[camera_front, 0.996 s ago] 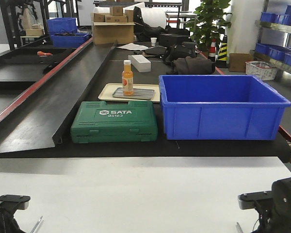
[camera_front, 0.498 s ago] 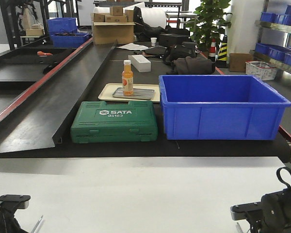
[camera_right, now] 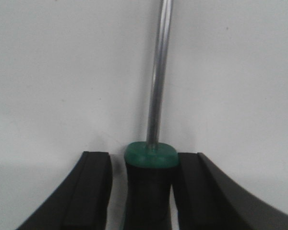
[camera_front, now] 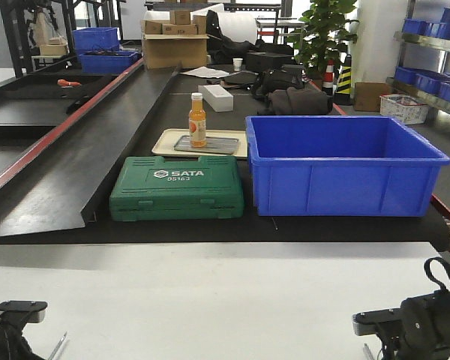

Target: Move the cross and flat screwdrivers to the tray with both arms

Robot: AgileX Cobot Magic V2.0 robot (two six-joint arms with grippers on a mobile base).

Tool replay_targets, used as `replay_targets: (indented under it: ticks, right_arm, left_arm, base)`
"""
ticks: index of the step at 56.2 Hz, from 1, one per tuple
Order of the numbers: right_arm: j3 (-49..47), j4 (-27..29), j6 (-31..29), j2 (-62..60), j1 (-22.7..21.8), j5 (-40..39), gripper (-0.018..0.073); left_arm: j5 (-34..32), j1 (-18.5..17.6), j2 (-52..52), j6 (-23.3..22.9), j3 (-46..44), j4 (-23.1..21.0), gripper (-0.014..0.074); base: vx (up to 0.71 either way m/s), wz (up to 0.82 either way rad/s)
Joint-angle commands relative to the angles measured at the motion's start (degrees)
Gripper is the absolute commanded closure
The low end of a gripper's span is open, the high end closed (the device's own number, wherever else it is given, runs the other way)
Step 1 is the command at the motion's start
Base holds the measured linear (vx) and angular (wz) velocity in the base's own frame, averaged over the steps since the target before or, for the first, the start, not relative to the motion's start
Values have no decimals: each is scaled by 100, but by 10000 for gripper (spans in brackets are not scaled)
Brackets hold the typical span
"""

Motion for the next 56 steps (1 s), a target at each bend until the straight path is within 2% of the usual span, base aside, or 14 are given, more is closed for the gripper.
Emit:
replay_targets:
  ticks: [1,56]
  right_arm:
    - [-61,-141,-32,-136,-14,48,237]
    - [-61,-141,11,-136,-14,93,241]
  left_arm:
    - [21,-30,-191,-23,-67,-186,602]
    - [24,-30,-191,-23,-67,-186,599]
  base:
    - [0,0]
    - [0,0]
